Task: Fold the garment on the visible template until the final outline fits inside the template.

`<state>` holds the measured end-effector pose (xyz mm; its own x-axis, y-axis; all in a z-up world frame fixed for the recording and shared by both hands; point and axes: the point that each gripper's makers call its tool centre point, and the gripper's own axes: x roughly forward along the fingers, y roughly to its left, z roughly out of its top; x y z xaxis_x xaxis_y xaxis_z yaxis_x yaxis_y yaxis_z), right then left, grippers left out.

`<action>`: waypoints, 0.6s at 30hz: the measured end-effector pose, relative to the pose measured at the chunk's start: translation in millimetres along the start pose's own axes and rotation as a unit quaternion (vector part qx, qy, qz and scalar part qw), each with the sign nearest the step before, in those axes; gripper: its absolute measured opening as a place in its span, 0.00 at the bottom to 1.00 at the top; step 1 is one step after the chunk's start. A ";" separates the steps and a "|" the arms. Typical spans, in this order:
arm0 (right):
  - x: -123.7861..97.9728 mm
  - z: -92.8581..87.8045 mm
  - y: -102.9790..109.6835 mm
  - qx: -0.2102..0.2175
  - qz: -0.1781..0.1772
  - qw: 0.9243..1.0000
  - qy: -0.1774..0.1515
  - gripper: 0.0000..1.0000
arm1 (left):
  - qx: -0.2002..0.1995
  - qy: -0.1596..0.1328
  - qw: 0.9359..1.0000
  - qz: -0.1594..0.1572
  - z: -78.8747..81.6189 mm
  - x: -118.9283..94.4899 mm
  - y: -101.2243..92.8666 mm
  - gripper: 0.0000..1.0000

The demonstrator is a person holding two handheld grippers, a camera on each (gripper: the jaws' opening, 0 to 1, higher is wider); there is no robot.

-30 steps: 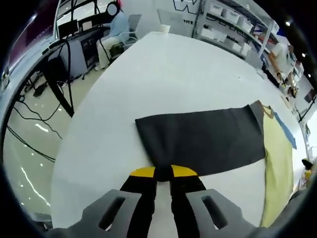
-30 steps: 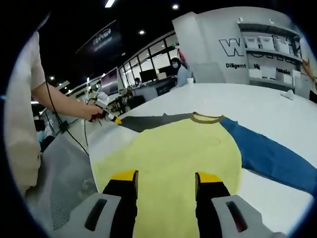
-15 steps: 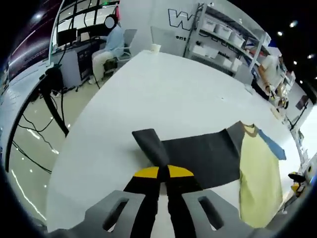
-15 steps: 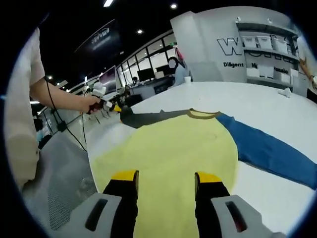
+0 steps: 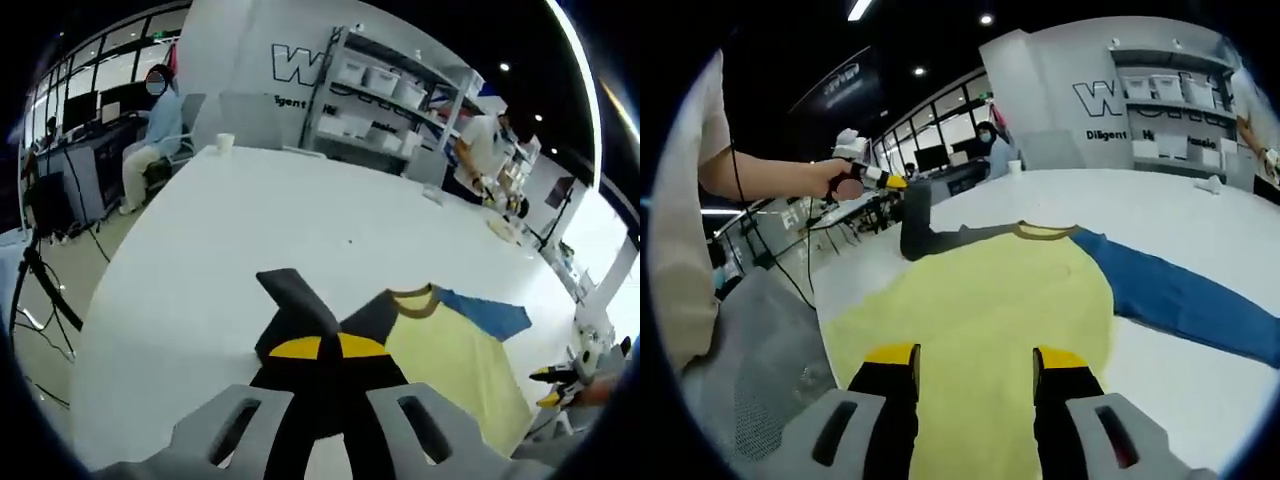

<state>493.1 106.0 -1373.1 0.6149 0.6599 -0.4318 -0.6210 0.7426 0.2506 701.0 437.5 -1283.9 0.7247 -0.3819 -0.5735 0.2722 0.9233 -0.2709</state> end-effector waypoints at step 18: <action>-6.4 0.3 -6.4 -0.008 -0.006 1.000 -0.010 0.44 | 0.081 0.014 0.990 -0.114 24.9 54.3 -139.4 0.10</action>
<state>493.3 97.0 -1371.7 0.6311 0.6539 -0.4172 -0.6219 0.7480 0.2318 718.2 289.1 -1258.0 0.6159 -0.5799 -0.5333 0.5262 0.8066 -0.2694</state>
